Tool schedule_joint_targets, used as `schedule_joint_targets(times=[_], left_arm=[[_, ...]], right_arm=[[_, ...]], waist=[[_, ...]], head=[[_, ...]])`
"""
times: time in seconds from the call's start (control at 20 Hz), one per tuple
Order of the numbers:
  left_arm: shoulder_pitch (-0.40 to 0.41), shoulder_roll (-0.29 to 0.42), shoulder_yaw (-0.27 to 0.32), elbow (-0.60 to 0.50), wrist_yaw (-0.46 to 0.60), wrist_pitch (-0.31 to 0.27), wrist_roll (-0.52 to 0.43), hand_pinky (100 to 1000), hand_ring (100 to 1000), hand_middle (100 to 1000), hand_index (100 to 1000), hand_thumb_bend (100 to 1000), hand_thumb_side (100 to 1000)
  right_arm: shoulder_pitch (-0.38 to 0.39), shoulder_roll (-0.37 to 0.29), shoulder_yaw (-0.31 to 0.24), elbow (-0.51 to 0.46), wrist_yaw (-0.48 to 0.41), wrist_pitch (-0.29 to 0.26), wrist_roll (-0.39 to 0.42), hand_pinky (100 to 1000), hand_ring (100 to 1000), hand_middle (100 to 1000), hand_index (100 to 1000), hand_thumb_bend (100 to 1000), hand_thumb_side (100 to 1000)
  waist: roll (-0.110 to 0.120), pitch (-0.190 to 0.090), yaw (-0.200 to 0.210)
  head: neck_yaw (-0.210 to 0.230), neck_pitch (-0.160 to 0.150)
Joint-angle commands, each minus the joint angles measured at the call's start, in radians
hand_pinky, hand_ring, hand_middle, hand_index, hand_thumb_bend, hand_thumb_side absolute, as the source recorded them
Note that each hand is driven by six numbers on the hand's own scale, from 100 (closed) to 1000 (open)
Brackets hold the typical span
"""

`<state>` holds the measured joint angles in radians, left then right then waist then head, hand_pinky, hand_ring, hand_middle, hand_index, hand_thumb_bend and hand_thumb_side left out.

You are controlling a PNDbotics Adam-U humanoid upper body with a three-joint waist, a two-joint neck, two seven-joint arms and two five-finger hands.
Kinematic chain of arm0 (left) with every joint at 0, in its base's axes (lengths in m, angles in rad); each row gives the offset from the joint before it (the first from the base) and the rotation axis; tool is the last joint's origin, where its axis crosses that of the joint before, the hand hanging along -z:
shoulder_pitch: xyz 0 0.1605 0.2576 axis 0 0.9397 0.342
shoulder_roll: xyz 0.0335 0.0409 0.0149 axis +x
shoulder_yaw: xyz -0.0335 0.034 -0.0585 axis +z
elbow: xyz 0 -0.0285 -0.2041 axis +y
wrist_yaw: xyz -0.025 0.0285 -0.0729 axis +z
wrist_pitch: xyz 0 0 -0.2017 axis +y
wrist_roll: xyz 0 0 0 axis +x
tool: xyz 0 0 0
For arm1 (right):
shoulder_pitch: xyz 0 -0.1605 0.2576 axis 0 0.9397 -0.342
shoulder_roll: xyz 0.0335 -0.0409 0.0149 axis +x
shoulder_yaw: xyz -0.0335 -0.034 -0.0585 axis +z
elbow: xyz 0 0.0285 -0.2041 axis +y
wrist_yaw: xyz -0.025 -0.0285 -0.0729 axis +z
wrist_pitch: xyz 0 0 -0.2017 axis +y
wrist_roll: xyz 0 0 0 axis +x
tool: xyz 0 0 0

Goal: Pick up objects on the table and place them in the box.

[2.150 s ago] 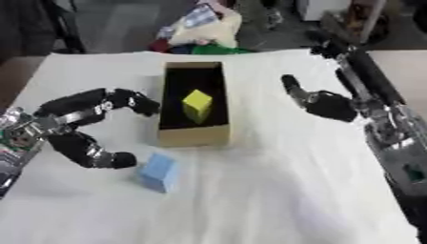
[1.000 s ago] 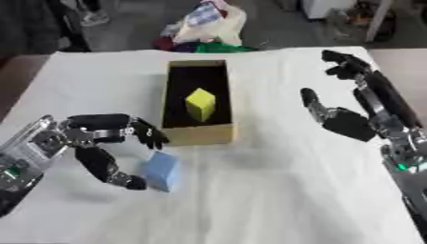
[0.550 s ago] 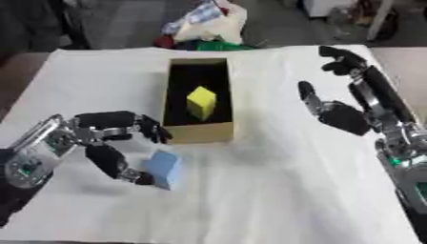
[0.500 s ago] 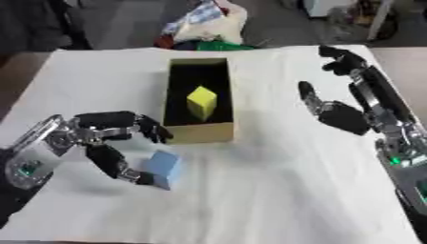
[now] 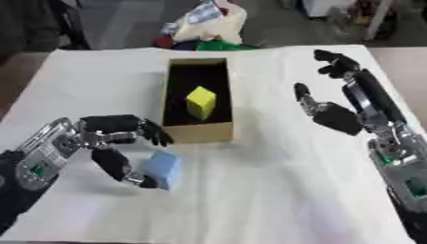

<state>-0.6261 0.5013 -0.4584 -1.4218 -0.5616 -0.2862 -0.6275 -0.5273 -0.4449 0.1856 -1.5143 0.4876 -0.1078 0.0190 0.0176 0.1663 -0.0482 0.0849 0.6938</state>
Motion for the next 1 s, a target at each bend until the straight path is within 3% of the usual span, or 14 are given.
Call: schedule_joint_targets(times=[0.05,0.4,0.6,0.65,1.0], left_arm=[[-0.022,0.009,0.003,-0.001,-0.017,-0.011,-0.012,752,730,684,904,571,684],[-0.022,0.005,0.005,0.012,-0.025,-0.023,-0.02,725,667,605,859,520,658],[-0.021,0.004,0.005,0.017,-0.028,-0.025,-0.008,725,667,605,859,520,658],[-0.022,0.002,0.008,0.015,-0.026,-0.023,-0.005,670,560,483,764,471,636],[-0.009,0.004,0.054,-0.029,0.0,0.021,0.113,601,465,341,655,409,599]], right_arm=[[-0.016,-0.013,-0.005,-0.006,0.007,-0.005,0.0,816,808,876,967,228,674],[-0.017,-0.012,-0.005,-0.005,0.007,-0.004,0.0,816,808,875,966,220,676],[-0.017,-0.011,-0.005,-0.005,0.007,-0.004,0.0,816,808,875,966,220,676],[-0.016,-0.011,-0.006,-0.005,0.007,-0.004,-0.001,816,808,875,966,213,678],[-0.013,-0.009,-0.008,-0.001,0.008,-0.002,-0.002,816,808,869,966,203,681]], waist=[[0.0,-0.012,-0.001],[0.0,-0.011,-0.004],[-0.001,-0.01,-0.005],[-0.001,-0.01,-0.004],[-0.002,-0.009,-0.006]], head=[[0.003,0.006],[-0.002,0.0],[-0.003,-0.001],[-0.005,-0.002],[-0.006,-0.005]])
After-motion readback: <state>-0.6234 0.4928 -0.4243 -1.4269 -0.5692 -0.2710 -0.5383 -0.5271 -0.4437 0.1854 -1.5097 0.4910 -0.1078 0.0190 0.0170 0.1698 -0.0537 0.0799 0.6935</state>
